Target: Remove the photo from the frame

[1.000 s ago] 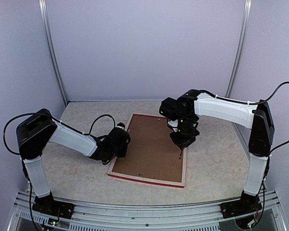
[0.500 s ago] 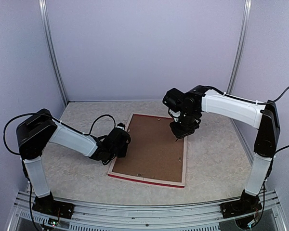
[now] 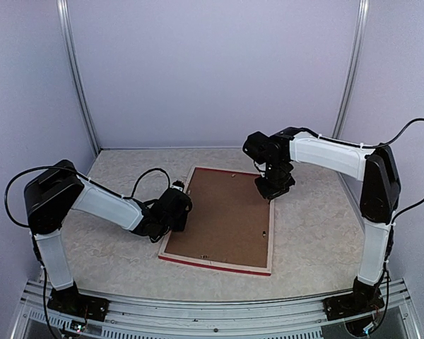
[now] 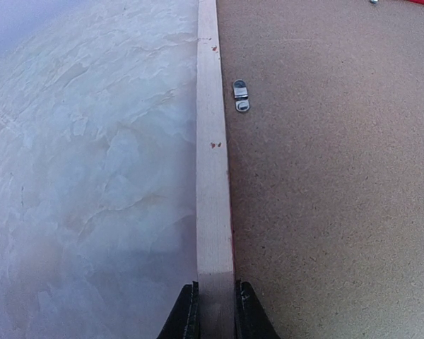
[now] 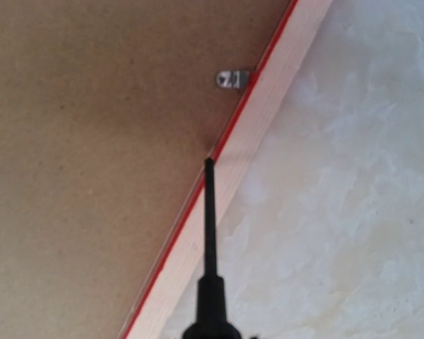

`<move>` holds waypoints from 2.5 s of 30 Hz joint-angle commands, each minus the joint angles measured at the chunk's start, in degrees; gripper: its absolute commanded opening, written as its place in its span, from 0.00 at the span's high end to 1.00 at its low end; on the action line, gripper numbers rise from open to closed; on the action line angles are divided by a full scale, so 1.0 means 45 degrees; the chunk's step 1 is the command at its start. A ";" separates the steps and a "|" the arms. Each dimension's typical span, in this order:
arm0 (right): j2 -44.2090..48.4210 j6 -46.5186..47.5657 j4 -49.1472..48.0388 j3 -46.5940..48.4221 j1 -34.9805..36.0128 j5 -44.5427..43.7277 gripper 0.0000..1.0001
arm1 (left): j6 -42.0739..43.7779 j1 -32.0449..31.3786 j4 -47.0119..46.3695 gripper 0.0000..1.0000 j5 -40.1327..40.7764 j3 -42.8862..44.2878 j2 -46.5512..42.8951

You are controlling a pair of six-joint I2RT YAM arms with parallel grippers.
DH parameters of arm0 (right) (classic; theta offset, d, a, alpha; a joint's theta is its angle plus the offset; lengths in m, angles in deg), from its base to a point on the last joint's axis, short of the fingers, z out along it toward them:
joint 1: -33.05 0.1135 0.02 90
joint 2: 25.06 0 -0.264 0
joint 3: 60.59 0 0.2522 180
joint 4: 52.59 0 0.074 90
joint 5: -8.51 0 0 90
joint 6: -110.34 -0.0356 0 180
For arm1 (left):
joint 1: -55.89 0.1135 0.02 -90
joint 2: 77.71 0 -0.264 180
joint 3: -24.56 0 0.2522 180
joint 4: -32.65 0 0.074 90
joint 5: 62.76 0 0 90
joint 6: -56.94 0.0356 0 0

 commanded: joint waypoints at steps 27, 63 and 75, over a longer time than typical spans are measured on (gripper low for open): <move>-0.2306 0.0652 0.0606 0.2240 -0.0286 -0.2182 1.00 | 0.0335 -0.0246 -0.0109 0.87 -0.0207 -0.0491 -0.0151; 0.3162 -0.0117 -0.5983 -0.3239 -0.0418 -0.0694 1.00 | 0.0277 -0.0291 0.0463 0.87 -0.0559 -0.0082 -0.0442; 0.1964 -0.1146 -0.2600 -0.2437 -0.0399 -0.0302 1.00 | -0.0052 -0.1019 0.0656 0.86 -0.0270 -0.0184 -0.0695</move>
